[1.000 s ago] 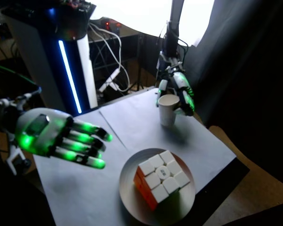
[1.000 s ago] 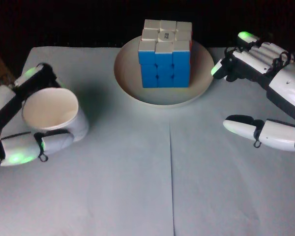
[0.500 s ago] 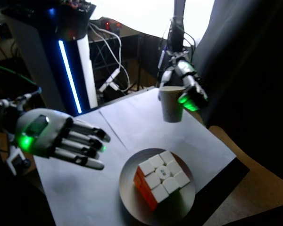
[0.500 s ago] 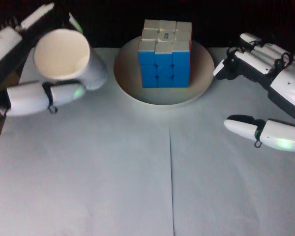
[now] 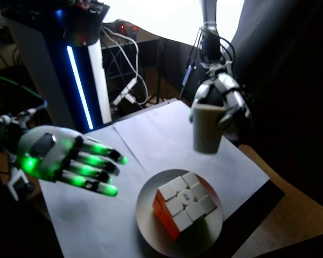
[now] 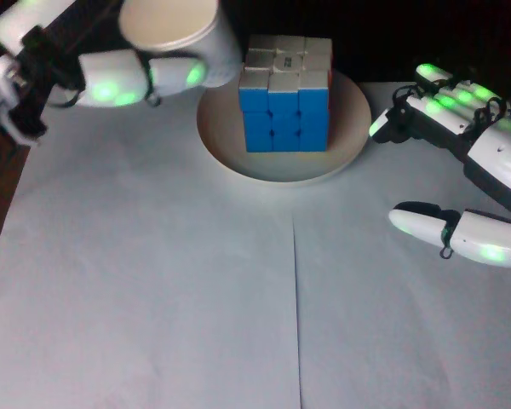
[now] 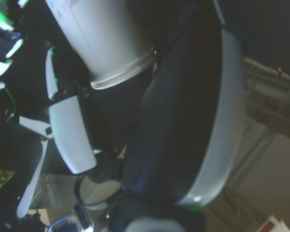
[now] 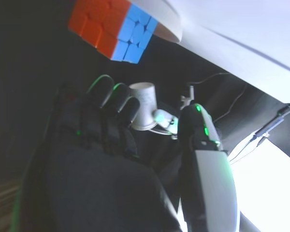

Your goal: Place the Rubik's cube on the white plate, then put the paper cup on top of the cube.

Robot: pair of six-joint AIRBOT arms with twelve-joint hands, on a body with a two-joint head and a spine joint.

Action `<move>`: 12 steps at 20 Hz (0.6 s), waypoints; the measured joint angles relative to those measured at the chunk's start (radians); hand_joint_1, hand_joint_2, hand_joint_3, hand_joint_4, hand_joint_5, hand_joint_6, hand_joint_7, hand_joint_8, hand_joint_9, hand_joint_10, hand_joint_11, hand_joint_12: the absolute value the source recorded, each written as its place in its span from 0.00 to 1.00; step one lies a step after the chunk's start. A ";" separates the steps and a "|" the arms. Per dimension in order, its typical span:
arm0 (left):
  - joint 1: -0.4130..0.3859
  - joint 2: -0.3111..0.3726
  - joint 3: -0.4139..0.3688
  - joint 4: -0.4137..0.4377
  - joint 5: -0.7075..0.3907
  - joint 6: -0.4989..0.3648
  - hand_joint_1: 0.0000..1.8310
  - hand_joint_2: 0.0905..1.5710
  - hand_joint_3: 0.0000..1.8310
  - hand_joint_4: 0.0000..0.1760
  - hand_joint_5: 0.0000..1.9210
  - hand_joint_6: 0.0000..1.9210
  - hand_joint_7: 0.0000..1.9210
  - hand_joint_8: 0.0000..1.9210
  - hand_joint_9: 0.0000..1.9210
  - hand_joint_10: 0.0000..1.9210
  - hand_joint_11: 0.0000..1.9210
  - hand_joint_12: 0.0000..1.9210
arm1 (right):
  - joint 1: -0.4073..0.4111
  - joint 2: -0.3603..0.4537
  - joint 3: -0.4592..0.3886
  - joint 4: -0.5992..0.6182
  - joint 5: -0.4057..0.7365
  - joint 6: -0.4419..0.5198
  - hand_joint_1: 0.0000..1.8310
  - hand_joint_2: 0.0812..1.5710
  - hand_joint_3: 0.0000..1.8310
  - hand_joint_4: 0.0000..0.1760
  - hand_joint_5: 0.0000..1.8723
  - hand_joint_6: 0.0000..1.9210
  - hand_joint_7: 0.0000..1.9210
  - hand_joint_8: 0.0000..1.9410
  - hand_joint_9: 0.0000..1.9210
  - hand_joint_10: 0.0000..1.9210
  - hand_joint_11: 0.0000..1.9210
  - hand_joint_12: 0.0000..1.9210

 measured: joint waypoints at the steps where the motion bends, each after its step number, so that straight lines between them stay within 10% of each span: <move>1: -0.017 -0.015 0.014 0.011 0.013 -0.006 0.57 0.73 0.00 0.46 0.07 0.89 0.08 0.93 0.18 1.00 0.27 1.00 | 0.000 0.000 0.000 0.000 0.000 0.000 0.42 0.75 0.00 0.03 0.00 0.67 0.02 0.64 0.00 0.80 0.00 0.97; 3: -0.060 -0.050 0.053 0.036 0.057 -0.020 0.62 0.73 0.00 0.00 0.08 0.87 0.06 0.93 0.14 1.00 0.22 1.00 | -0.001 0.000 0.000 0.000 0.000 0.000 0.45 0.75 0.00 0.00 0.00 0.65 0.01 0.66 0.00 0.80 0.00 0.98; 4: -0.080 -0.069 0.075 0.048 0.082 -0.024 0.55 0.83 0.01 0.00 0.24 0.86 0.06 0.94 0.12 1.00 0.18 1.00 | -0.001 -0.002 0.000 0.001 0.000 0.000 0.46 0.74 0.00 0.02 0.00 0.61 0.01 0.68 0.00 0.82 0.00 1.00; 8: -0.135 -0.124 0.134 0.088 0.175 -0.045 0.52 0.83 0.00 0.00 0.31 0.83 0.08 0.94 0.12 1.00 0.18 1.00 | -0.007 -0.006 0.000 0.003 -0.001 0.000 0.48 0.74 0.00 0.01 0.00 0.59 0.03 0.69 0.01 0.80 0.00 1.00; 9: -0.145 -0.145 0.154 0.103 0.200 -0.058 0.59 0.73 0.00 0.14 0.12 0.89 0.06 0.90 0.07 0.99 0.12 1.00 | -0.007 -0.006 0.000 0.002 -0.001 0.000 0.48 0.75 0.00 0.00 0.00 0.60 0.02 0.69 0.01 0.81 0.00 1.00; 12: -0.158 -0.180 0.185 0.123 0.248 -0.074 0.55 0.72 0.00 0.10 0.10 0.83 0.08 0.83 0.08 0.93 0.10 1.00 | -0.011 -0.014 0.002 0.000 0.003 0.000 0.47 0.76 0.00 0.00 0.00 0.61 0.02 0.67 0.02 0.81 0.00 0.98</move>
